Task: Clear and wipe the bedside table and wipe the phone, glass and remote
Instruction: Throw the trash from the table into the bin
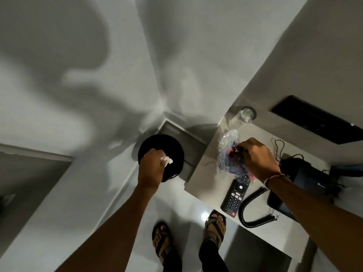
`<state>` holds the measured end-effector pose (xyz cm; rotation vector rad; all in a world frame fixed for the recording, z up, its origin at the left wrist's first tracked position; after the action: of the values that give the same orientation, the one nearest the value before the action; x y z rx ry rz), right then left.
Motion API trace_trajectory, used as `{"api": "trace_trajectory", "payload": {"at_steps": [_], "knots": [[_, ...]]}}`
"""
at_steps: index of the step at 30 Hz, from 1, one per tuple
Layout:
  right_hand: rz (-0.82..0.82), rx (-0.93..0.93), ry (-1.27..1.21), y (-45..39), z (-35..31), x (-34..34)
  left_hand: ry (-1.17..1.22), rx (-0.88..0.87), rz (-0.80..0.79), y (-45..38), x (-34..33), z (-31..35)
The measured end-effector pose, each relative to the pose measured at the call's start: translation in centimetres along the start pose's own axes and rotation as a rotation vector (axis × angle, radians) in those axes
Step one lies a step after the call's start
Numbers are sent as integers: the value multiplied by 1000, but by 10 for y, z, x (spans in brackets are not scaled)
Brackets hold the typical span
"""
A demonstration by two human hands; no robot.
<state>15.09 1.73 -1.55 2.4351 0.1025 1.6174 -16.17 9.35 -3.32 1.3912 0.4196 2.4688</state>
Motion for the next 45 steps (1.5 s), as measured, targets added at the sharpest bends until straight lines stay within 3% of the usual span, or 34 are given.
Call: {"api": "trace_trajectory", "payload": {"at_steps": [13, 24, 36, 45], "knots": [[-55, 0, 69, 4, -15, -48, -48, 44, -31, -29, -32, -80], [-54, 141, -55, -37, -119, -88, -292, -115, 245, 18, 10, -121], [-220, 38, -140, -79, -181, -169, -472, -211, 373, 29, 25, -149], [-242, 139, 161, -68, -154, -162, -485, -235, 364, 26, 22, -141]]}}
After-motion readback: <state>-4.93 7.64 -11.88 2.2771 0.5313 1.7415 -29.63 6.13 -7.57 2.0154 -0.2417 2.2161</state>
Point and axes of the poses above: each hand's wrist, its own y-axis away from the middle knuckle, its own x-axis out of the back of the hand, z = x × y, the point moved 6 cm from there along -y, towards the middle knuckle, and after that the axes turned 9 degrees about x, right-handed, at the moved point
